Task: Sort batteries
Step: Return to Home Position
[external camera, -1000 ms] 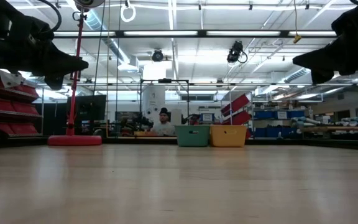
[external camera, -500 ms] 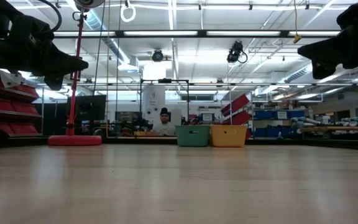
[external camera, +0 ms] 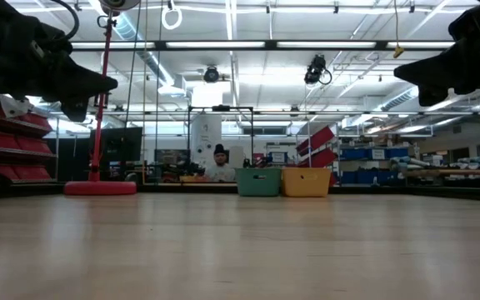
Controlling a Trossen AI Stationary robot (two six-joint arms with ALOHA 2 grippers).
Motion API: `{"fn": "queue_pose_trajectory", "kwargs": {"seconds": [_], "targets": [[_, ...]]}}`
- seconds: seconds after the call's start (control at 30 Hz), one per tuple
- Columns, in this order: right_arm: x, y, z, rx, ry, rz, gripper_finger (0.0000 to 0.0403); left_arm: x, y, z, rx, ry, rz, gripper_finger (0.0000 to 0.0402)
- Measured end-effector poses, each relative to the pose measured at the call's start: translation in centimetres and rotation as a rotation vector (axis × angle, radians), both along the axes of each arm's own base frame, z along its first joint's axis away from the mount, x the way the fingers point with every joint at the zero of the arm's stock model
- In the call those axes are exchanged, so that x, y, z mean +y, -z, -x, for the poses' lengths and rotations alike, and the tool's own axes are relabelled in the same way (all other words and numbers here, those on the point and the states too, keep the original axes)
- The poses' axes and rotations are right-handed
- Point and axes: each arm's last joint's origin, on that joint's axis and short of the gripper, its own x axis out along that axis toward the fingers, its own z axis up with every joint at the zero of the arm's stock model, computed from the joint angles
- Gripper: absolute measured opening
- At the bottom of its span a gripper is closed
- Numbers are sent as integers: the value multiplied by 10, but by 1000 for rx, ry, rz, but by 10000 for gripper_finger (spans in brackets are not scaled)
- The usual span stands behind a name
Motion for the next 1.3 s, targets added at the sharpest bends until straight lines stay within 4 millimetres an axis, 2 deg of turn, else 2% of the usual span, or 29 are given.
{"fn": "queue_pose_trajectory", "kwargs": {"seconds": [0.37,0.7,0.9,1.3], "targets": [[0,-1,0,-21,-2,-106,3,0,1,0,-5,12,33,7],[0,-2,0,-26,-2,-109,3,0,-2,-1,-39,1,42,31],[0,-2,0,-29,-3,-109,5,0,-8,-1,-99,3,36,34],[0,-2,0,-29,-3,-109,4,0,-9,0,-106,3,36,35]]}}
